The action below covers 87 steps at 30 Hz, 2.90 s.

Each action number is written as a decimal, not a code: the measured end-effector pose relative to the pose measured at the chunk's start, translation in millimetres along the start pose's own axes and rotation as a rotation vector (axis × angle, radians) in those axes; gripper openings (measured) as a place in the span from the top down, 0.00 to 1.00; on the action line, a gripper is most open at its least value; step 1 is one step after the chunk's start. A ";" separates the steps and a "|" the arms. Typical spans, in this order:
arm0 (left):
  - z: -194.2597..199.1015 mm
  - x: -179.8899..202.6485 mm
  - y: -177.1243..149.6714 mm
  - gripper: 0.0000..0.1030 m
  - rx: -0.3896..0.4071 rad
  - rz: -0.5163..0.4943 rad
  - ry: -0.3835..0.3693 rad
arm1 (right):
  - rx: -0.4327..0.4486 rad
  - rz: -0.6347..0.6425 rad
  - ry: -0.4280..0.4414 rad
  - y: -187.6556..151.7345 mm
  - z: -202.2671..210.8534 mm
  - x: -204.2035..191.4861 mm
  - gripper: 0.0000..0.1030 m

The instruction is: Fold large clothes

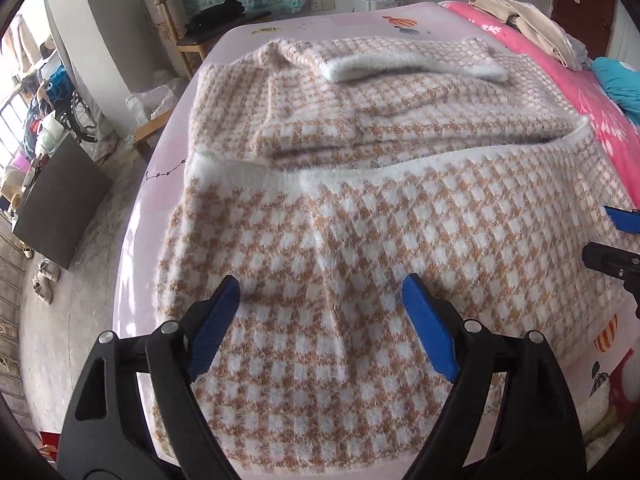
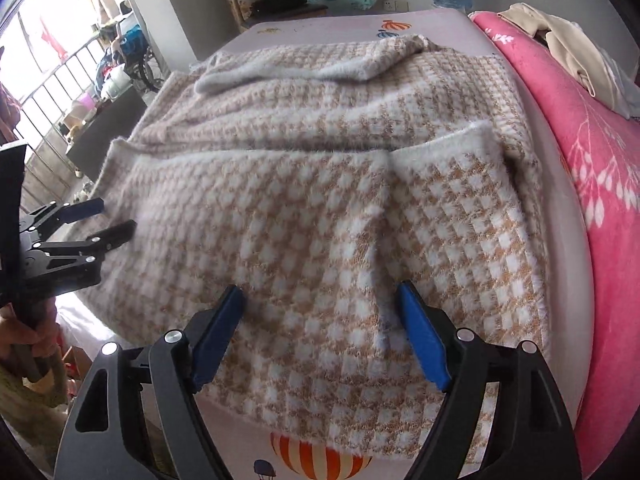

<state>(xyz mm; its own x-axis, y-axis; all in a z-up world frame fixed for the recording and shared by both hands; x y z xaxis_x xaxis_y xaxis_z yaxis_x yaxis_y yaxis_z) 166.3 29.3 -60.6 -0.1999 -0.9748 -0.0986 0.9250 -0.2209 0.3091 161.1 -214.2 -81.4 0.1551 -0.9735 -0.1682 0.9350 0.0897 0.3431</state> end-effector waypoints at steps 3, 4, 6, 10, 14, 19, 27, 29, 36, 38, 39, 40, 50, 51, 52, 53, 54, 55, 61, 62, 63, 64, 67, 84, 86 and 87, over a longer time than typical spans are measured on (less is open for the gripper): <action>13.4 -5.8 -5.9 0.23 0.047 0.011 0.005 | 0.057 0.023 0.009 -0.4 13.7 -9.0 0.25; 18.0 -8.4 -8.7 0.23 0.067 0.015 0.004 | 0.076 0.032 0.021 -1.0 17.6 -11.7 0.25; 24.8 -14.2 -15.3 0.23 0.099 0.028 0.004 | 0.099 0.045 0.024 -0.9 18.4 -15.7 0.25; 35.3 -26.4 -25.9 0.23 0.143 0.058 0.006 | 0.052 0.049 -0.032 -4.3 -7.4 -12.5 0.24; 42.3 -40.2 -27.2 0.23 0.178 0.083 0.008 | 0.067 0.046 -0.004 -6.6 -6.3 -9.3 0.24; 35.0 -61.0 -21.5 0.28 0.183 0.134 -0.014 | 0.059 0.057 -0.007 -5.6 -6.7 -9.5 0.24; 1.4 -81.6 -2.2 0.54 0.111 0.161 -0.048 | 0.052 0.057 -0.008 -3.9 -7.1 -9.2 0.23; -2.7 -83.9 0.0 0.55 0.106 0.160 -0.066 | 0.050 0.058 -0.007 -3.5 -7.5 -9.5 0.23; 1.5 -89.4 4.7 0.61 0.124 0.145 -0.144 | 0.049 0.058 -0.007 -3.2 -8.0 -10.1 0.23; 1.4 -90.1 4.9 0.64 0.122 0.142 -0.144 | 0.048 0.058 -0.007 -3.3 -8.1 -10.3 0.23; 2.2 -90.3 5.0 0.64 0.122 0.142 -0.146 | 0.047 0.058 -0.007 -3.1 -8.1 -10.5 0.23; 4.0 -90.2 4.6 0.64 0.125 0.143 -0.151 | 0.047 0.057 -0.008 -3.0 -8.0 -10.7 0.23; -5.0 -74.8 3.5 0.64 0.070 0.084 -0.107 | 0.050 0.059 -0.013 -2.4 -9.5 -11.5 0.22; -8.0 -77.0 5.6 0.64 0.066 0.095 -0.121 | 0.049 0.059 -0.013 -2.3 -9.5 -11.8 0.22; -9.7 -79.6 8.2 0.64 0.066 0.107 -0.146 | 0.049 0.059 -0.014 -2.3 -9.6 -11.8 0.22; -11.7 -82.2 11.2 0.64 0.065 0.117 -0.173 | 0.049 0.059 -0.014 -2.4 -9.4 -11.7 0.22; -14.1 -84.8 14.1 0.64 0.064 0.125 -0.197 | 0.050 0.059 -0.014 -2.4 -9.4 -11.7 0.22; -16.1 -87.3 16.8 0.64 0.067 0.133 -0.223 | 0.050 0.059 -0.014 -2.4 -9.5 -11.5 0.22; -21.8 -87.6 25.8 0.64 0.065 0.113 -0.330 | 0.050 0.060 -0.013 -2.4 -9.4 -11.6 0.22; -20.3 -86.2 25.3 0.64 0.064 0.105 -0.350 | 0.049 0.060 -0.014 -2.5 -9.2 -11.6 0.22; -18.2 -84.3 24.3 0.64 0.066 0.094 -0.376 | 0.049 0.060 -0.014 -2.5 -9.5 -11.6 0.22; -15.3 -82.5 22.9 0.64 0.072 0.083 -0.399 | 0.050 0.060 -0.013 -2.5 -9.6 -11.6 0.22; -7.5 -77.4 18.9 0.64 0.095 0.050 -0.443 | 0.050 0.060 -0.013 -2.5 -9.6 -11.6 0.22; -14.6 -58.8 13.7 0.62 0.041 -0.011 -0.206 | 0.050 0.061 -0.015 -1.7 -9.6 -11.8 0.21; -13.7 -52.8 13.5 0.62 0.038 -0.023 -0.140 | 0.052 0.061 -0.015 -1.3 -9.4 -11.4 0.21; -12.9 -50.1 13.1 0.62 0.040 -0.028 -0.111 | 0.053 0.060 -0.016 -1.0 -9.4 -11.1 0.21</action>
<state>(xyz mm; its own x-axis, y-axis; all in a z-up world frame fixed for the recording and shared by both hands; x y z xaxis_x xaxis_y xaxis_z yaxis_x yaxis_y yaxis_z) 192.5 75.6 -63.9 -0.2623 -0.9650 -0.0037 0.9053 -0.2474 0.3452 161.5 -201.5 -88.5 0.2053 -0.9698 -0.1316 0.9058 0.1374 0.4009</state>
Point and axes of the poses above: each gripper's, at about its wrist camera, not at the fingertips, and z roughly against the way its jaws point, x to its right, y to its top, the point moved 4 cm from there along -z, roughly the way its jaws point, and after that the axes turned 13 degrees about -x, right-handed, at the moved point
